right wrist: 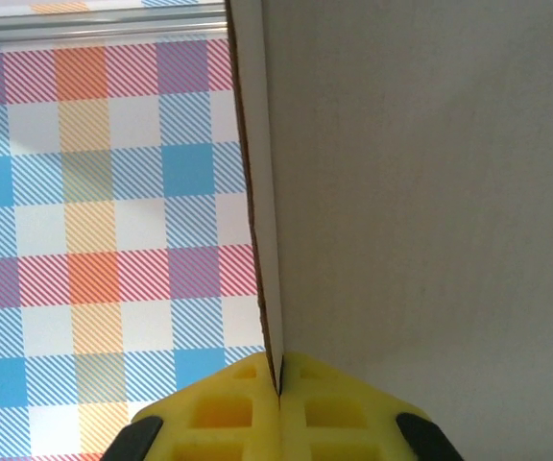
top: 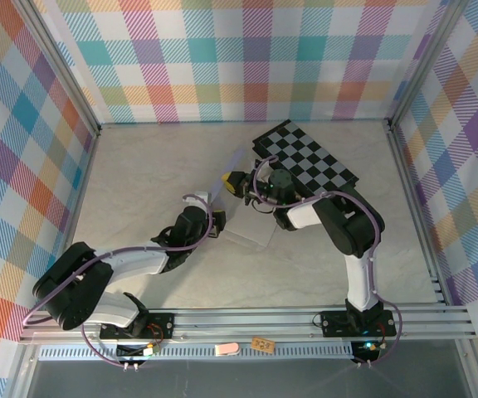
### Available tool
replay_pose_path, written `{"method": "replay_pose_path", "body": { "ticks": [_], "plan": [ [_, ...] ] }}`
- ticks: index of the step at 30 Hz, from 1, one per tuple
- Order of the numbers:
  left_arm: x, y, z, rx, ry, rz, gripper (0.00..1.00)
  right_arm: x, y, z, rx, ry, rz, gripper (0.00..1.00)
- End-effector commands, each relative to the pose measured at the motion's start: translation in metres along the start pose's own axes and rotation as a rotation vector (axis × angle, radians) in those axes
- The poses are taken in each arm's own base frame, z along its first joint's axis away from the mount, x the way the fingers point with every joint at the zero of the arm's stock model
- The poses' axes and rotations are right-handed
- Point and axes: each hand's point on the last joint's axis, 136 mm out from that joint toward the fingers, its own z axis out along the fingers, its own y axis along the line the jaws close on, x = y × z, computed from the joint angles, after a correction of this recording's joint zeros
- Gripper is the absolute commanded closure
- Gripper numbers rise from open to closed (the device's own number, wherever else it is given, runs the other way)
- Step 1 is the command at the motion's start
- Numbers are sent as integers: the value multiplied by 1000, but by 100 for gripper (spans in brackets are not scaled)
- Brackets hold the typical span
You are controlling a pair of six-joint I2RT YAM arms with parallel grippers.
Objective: Fold the paper box
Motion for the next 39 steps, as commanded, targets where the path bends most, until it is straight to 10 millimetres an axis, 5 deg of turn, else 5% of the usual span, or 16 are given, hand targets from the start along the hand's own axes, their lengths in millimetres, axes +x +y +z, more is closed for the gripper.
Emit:
{"method": "replay_pose_path", "body": {
  "ticks": [1, 5, 12, 23, 25, 39],
  "plan": [
    [16, 12, -7, -40, 61, 49, 44, 20, -17, -5, 71, 81, 13, 100],
    [20, 9, -13, -17, 85, 41, 42, 17, -18, -4, 82, 71, 16, 100],
    [-11, 0, -47, 65, 71, -78, 35, -3, -4, 20, 42, 33, 3, 100],
    [-53, 34, -114, -25, -3, -317, 24, -16, 21, 57, -10, -10, -36, 100],
    [-66, 37, -122, -27, -41, -333, 23, -15, 18, 59, -19, -6, -39, 100],
    [-45, 45, -102, -73, 85, -351, 25, 13, -50, 24, 69, 72, -30, 100]
  ]
}}
